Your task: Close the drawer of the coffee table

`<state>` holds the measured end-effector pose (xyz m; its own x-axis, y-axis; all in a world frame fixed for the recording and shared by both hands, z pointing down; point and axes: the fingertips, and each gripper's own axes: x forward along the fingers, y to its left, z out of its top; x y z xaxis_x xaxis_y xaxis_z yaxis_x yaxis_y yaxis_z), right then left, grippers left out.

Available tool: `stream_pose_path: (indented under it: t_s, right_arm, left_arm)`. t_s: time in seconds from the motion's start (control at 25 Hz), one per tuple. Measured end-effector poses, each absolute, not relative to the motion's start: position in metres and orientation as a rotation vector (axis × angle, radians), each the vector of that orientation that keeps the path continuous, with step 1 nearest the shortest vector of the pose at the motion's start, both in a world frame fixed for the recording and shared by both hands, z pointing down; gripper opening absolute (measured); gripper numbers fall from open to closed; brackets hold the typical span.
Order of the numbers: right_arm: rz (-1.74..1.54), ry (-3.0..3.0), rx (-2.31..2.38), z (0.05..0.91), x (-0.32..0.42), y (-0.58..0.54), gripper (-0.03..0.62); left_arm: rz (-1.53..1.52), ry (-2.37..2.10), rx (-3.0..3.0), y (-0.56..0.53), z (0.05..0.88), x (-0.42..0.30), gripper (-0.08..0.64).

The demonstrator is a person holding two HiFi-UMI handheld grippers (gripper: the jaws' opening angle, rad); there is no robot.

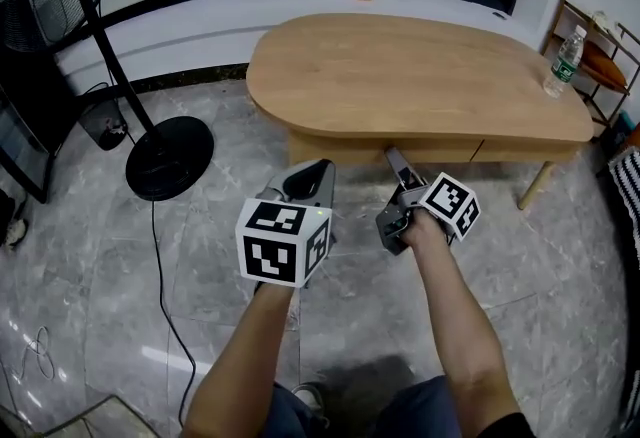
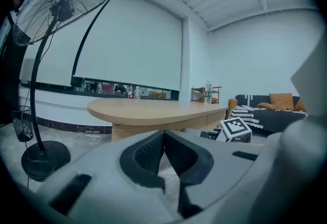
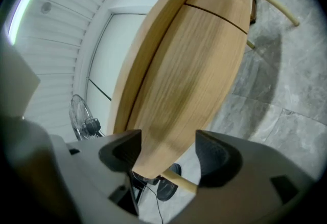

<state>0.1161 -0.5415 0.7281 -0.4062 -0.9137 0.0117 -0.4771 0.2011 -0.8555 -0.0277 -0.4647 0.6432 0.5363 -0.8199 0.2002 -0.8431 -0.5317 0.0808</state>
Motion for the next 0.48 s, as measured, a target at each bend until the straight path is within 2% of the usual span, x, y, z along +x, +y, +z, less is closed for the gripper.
stream_pose_path:
  t_s: [0.12,0.32,0.48]
  right_arm:
    - [-1.073,2.033,-1.296,0.715,0.116,-0.528,0.275]
    - [-1.012,2.116,-1.296,0.694,0.117,-0.502,0.252]
    - [-0.938,2.250,-1.346,0.675,0.118,-0.478,0.209]
  left_arm:
    - [0.230,-1.434,2.613,-0.460,0.639,-0.025,0.003]
    - [0.252,-1.444,2.628,-0.449,0.632,-0.021,0.003]
    - [0.222,-1.468,2.598,-0.437,0.625,-0.022,0.003]
